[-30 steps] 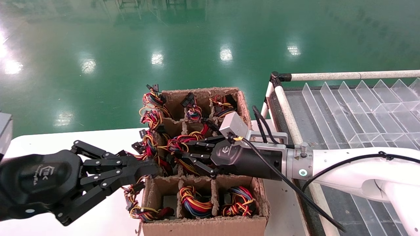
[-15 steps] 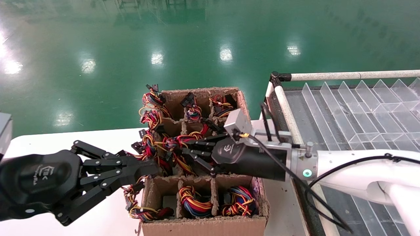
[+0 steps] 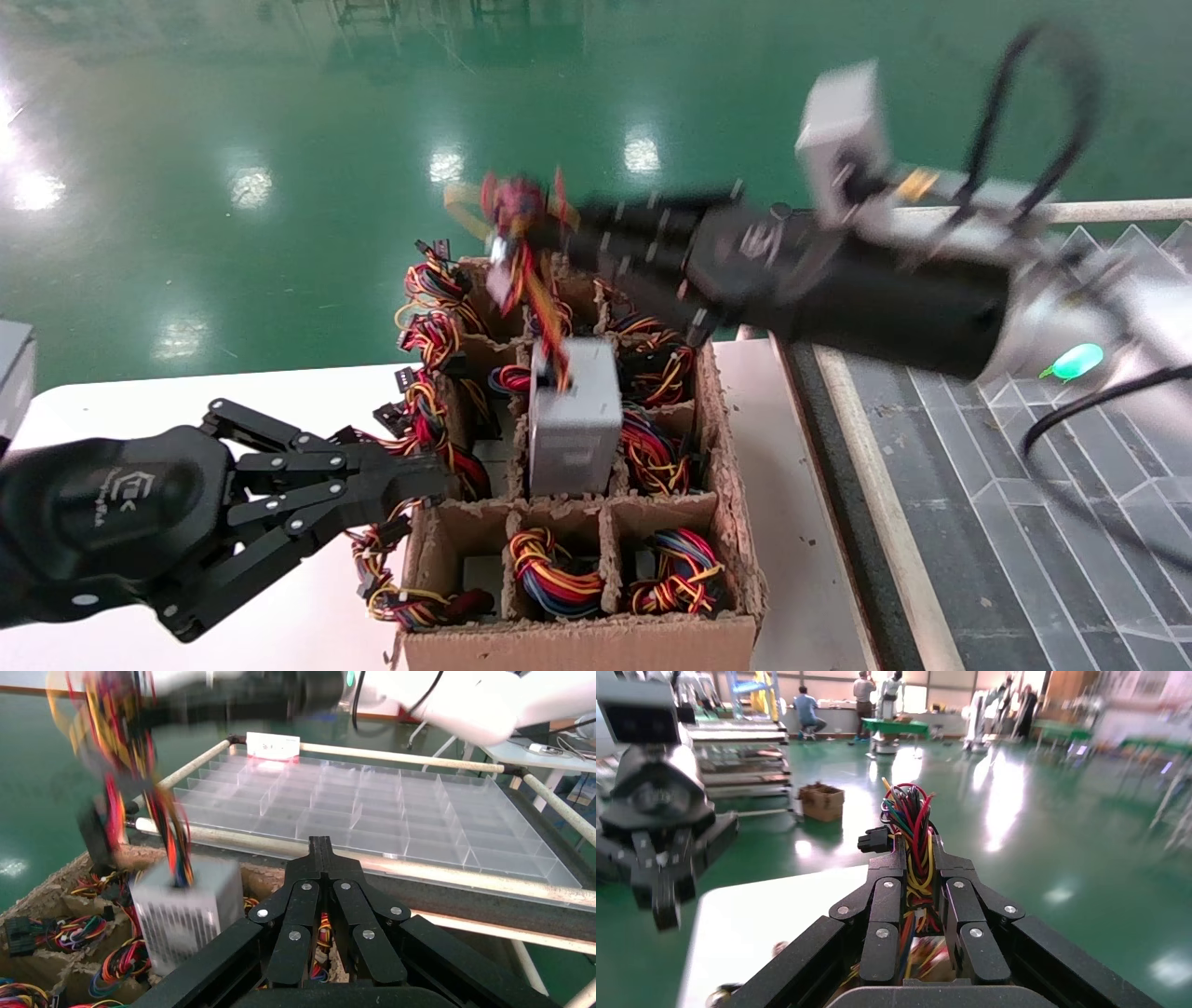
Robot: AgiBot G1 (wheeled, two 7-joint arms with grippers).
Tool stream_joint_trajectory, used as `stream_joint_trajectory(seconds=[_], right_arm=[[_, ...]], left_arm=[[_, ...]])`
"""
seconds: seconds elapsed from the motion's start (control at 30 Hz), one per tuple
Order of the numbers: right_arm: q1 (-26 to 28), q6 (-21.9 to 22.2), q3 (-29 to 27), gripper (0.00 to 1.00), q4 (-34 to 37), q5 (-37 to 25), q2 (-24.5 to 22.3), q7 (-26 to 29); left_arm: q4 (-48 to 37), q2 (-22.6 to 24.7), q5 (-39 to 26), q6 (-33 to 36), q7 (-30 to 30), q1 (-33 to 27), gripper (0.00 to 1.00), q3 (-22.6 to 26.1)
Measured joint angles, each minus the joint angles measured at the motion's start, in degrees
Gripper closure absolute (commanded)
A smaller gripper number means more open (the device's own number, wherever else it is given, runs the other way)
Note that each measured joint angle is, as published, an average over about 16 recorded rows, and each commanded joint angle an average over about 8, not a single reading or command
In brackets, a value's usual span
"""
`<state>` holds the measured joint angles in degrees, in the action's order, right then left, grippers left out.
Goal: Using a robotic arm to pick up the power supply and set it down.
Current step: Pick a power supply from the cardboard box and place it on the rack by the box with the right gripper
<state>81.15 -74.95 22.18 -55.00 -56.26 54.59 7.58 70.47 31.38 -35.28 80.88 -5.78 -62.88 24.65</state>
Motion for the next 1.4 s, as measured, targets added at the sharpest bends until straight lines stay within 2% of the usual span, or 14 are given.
stream_joint_trajectory(seconds=[0.27, 0.5, 0.93, 1.4], right_arm=[[7.7, 0.7, -1.6, 1.0, -4.8, -1.9, -4.3, 1.1], [15.4, -0.5, -1.7, 1.0, -1.7, -5.7, -7.2, -0.9], [26.1, -2.2, 0.9, 1.0, 18.2, -15.4, -10.7, -9.8], [31.8, 2.6, 3.6, 1.0, 39.7, -22.1, -8.4, -21.0]], left_arm=[[0.0, 0.0, 0.0, 0.0, 0.0, 0.0, 1.0, 0.0], [0.0, 0.0, 0.0, 0.0, 0.0, 0.0, 1.0, 0.0], [0.0, 0.0, 0.0, 0.0, 0.0, 0.0, 1.0, 0.0], [0.0, 0.0, 0.0, 0.0, 0.0, 0.0, 1.0, 0.0]])
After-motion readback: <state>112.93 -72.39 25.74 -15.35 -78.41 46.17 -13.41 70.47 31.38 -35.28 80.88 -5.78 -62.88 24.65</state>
